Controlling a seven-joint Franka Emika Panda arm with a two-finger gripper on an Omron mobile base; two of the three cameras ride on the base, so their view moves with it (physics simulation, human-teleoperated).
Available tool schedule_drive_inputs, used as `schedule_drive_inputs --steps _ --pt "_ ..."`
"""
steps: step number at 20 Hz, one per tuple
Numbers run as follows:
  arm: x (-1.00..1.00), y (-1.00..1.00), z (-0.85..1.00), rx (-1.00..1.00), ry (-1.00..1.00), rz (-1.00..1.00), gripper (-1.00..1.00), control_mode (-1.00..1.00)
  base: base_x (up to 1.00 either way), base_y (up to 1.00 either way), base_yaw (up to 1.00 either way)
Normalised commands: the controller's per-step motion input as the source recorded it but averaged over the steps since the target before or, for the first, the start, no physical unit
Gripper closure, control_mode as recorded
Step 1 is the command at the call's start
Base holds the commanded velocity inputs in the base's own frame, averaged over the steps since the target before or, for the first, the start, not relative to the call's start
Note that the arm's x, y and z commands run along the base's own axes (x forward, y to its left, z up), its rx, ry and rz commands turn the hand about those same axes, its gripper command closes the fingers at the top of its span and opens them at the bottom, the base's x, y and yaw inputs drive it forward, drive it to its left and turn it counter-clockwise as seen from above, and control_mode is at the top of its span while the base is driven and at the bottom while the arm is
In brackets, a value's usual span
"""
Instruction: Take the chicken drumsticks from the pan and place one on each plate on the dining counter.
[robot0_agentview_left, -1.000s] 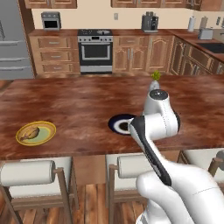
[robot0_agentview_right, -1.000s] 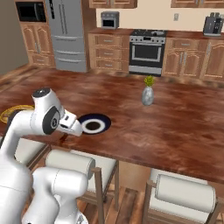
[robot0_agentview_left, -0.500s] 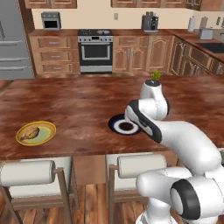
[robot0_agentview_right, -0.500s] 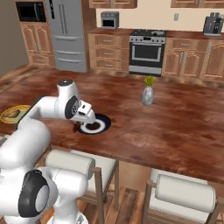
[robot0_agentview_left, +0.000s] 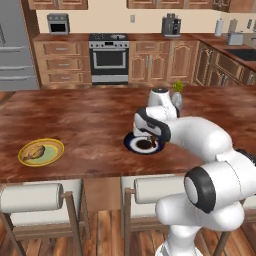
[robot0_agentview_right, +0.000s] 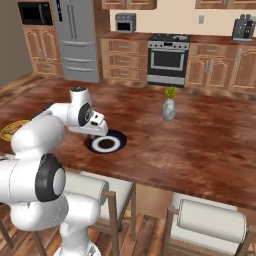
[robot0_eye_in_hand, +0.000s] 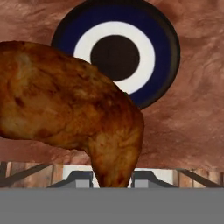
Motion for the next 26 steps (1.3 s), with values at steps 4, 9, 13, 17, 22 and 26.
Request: schedule_drive_inputs --steps 4,9,13,17,22,26 --pt "0.38 0.0 -0.41 -0.01 0.0 0.0 1.0 -1.0 0.0 0.0 0.0" --pt "0.44 -0.02 -0.34 0.0 0.0 0.0 1.0 -1.0 0.0 0.0 0.0" --pt "0.4 -0.01 -0.23 0.0 0.0 0.0 1.0 -1.0 0.0 0.0 0.0" --pt "0.41 0.0 -0.15 0.0 0.0 0.0 1.0 -1.0 0.0 0.0 0.0" --pt "0.38 0.0 -0.16 0.0 0.0 0.0 1.0 -1.0 0.0 0.0 0.0" --pt "0.34 0.0 -0.24 0.0 0.0 0.0 1.0 -1.0 0.0 0.0 0.0"
